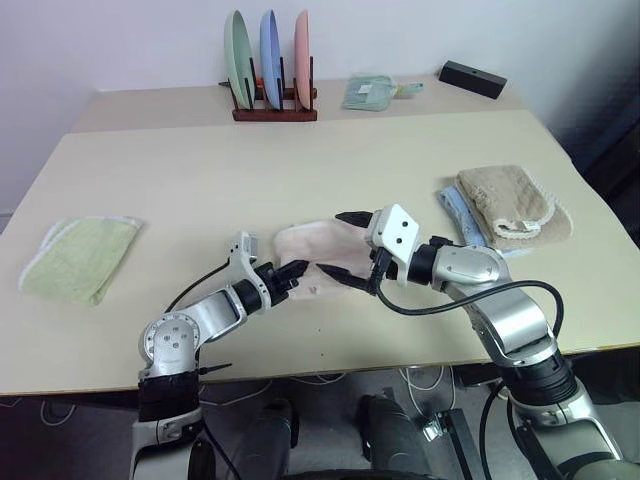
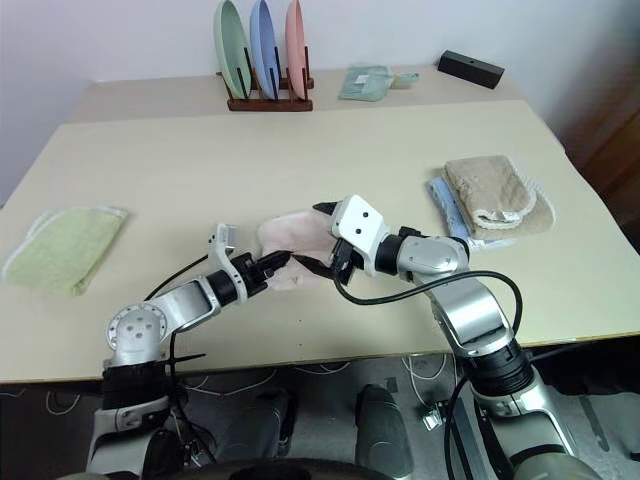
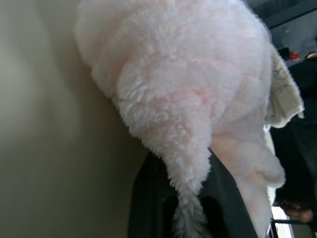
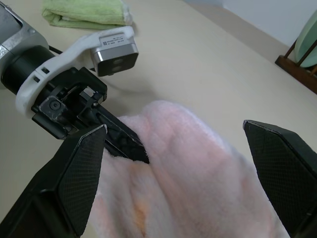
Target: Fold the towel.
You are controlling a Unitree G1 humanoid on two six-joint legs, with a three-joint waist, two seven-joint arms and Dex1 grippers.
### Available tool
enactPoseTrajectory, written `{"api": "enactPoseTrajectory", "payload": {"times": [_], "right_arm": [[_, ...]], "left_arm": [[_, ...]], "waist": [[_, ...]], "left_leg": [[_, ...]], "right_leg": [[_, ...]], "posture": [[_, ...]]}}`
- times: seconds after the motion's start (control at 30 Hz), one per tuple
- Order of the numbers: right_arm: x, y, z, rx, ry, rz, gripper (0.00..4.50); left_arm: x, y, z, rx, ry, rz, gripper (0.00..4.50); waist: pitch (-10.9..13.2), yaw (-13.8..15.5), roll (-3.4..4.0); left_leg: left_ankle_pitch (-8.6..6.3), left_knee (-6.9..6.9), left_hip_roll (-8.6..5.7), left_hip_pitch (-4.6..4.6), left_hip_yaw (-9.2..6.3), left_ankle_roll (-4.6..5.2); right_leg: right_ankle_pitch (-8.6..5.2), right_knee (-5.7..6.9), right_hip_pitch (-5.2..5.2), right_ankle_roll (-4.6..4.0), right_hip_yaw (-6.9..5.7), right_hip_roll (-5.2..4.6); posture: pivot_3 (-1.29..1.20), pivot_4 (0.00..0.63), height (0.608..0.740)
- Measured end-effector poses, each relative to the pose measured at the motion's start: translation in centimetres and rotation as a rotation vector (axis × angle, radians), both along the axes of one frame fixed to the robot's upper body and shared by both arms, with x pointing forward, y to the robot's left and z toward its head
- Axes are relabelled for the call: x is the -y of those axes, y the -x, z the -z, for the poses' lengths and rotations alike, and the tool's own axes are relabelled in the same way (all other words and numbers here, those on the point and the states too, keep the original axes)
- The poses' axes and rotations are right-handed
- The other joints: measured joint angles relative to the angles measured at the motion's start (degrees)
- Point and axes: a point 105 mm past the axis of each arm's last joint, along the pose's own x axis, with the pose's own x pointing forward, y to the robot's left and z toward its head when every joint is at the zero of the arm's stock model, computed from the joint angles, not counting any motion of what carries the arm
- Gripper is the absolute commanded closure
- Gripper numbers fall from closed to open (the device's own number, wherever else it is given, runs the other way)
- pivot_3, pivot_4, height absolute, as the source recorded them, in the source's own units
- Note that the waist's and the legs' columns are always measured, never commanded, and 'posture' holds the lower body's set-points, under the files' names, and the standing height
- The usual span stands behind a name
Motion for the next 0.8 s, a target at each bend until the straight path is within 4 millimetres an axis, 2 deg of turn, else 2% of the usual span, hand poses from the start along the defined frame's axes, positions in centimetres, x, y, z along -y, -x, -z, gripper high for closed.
{"api": "enactPoseTrajectory", "payload": {"times": [0.13,0.27,0.4,0.47,0.6,0.67,0.73,0.8], "right_arm": [[0.0,-0.1,0.0,0.002,-0.004,0.005,0.0],[0.0,-0.1,-0.1,0.005,-0.002,0.007,0.0],[-0.1,-0.2,-0.4,0.016,0.0,0.005,0.0],[0.0,-0.2,-0.4,0.022,0.004,0.004,0.0],[0.0,-0.1,-0.5,0.031,0.014,-0.005,0.0],[0.0,-0.1,-0.4,0.033,0.021,-0.006,0.0],[0.1,-0.1,-0.4,0.032,0.023,-0.008,0.0],[0.0,-0.1,-0.3,0.029,0.026,-0.015,0.0]], "left_arm": [[-0.5,-0.8,-1.1,0.048,0.07,-0.09,4.45],[-3.3,-2.4,-3.6,0.156,0.099,-0.249,4.45],[-8.9,-3.7,-6.6,0.273,0.063,-0.451,4.45],[-13.2,-3.8,-8.1,0.321,0.028,-0.58,4.45],[-20.7,-1.7,-11.3,0.424,-0.024,-0.811,4.45],[-24.6,0.6,-12.2,0.458,-0.05,-0.926,4.45],[-27.2,2.7,-11.6,0.446,-0.076,-1.008,4.45],[-28.9,4.3,-9.7,0.386,-0.098,-1.055,4.45]], "waist": [[0.01,0.01,-0.01],[0.01,-0.11,-0.02],[0.01,-0.14,-0.02],[0.02,-0.22,-0.02],[0.03,-0.19,-0.04],[0.03,-0.36,-0.04],[0.03,-0.28,-0.04],[0.02,-0.09,-0.05]], "left_leg": [[0.0,0.0,0.01,0.0,-0.01,0.0],[0.0,-0.03,0.02,0.0,0.0,-0.01],[0.01,-0.03,0.03,0.0,0.01,-0.02],[0.01,-0.06,0.03,0.0,0.01,-0.02],[0.01,-0.07,0.03,-0.02,0.01,-0.02],[0.0,-0.1,0.03,-0.01,0.03,-0.02],[0.0,-0.11,0.04,-0.01,0.02,-0.02],[0.0,-0.08,0.04,-0.01,0.01,-0.02]], "right_leg": [[0.0,0.0,0.0,0.0,0.0,0.0],[0.0,0.0,-0.03,-0.01,0.0,0.01],[0.0,0.0,-0.05,0.0,0.0,0.02],[0.0,0.01,-0.08,0.0,0.0,0.03],[0.0,-0.01,-0.1,0.0,0.0,0.02],[0.0,-0.02,-0.12,0.0,0.03,0.02],[0.0,-0.02,-0.12,0.0,0.03,0.02],[0.0,-0.01,-0.09,-0.01,0.02,0.02]], "posture": [[0.0,0.15,0.74],[0.0,0.15,0.74],[0.0,0.15,0.74],[0.0,0.15,0.74],[0.0,0.15,0.74],[0.0,0.15,0.74],[0.0,0.15,0.74],[0.0,0.15,0.74]]}}
